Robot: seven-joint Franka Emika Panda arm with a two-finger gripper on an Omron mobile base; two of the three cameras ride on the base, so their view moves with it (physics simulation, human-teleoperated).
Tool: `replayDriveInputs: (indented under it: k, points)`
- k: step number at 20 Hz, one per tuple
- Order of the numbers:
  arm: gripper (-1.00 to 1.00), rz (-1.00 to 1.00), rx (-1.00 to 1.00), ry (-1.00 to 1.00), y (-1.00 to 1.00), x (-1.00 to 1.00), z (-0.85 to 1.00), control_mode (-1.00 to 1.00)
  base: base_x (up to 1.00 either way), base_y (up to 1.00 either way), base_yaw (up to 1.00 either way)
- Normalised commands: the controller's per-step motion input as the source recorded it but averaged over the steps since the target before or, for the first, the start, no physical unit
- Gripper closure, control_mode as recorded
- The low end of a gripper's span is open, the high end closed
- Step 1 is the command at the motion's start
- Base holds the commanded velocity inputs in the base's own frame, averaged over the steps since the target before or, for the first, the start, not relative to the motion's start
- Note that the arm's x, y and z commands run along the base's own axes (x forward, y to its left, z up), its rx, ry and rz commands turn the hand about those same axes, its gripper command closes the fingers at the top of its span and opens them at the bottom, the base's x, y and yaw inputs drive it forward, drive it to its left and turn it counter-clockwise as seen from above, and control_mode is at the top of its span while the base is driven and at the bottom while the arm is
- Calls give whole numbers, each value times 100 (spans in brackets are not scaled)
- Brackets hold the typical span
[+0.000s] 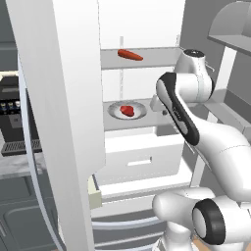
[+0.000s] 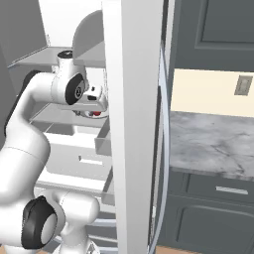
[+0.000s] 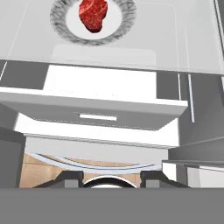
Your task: Transport the steak from the fridge to the microwave and turn on the microwave.
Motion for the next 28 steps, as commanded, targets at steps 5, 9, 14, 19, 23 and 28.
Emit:
replayDriveInputs:
  k: [5,9,14,19,23,28]
  points:
    - [-100,0,0,-3,0,1,0,-100,0,0,0]
    - [-100,0,0,-9,10,14,0,-100,0,0,0]
    - [-100,4,0,-11,14,30,-3,-100,0,0,0]
    - [-100,5,0,-10,13,37,-10,-100,0,0,0]
    - [-100,11,0,-8,13,40,-13,-100,0,0,0]
    - [-100,10,0,0,16,44,-18,-100,0,0,0]
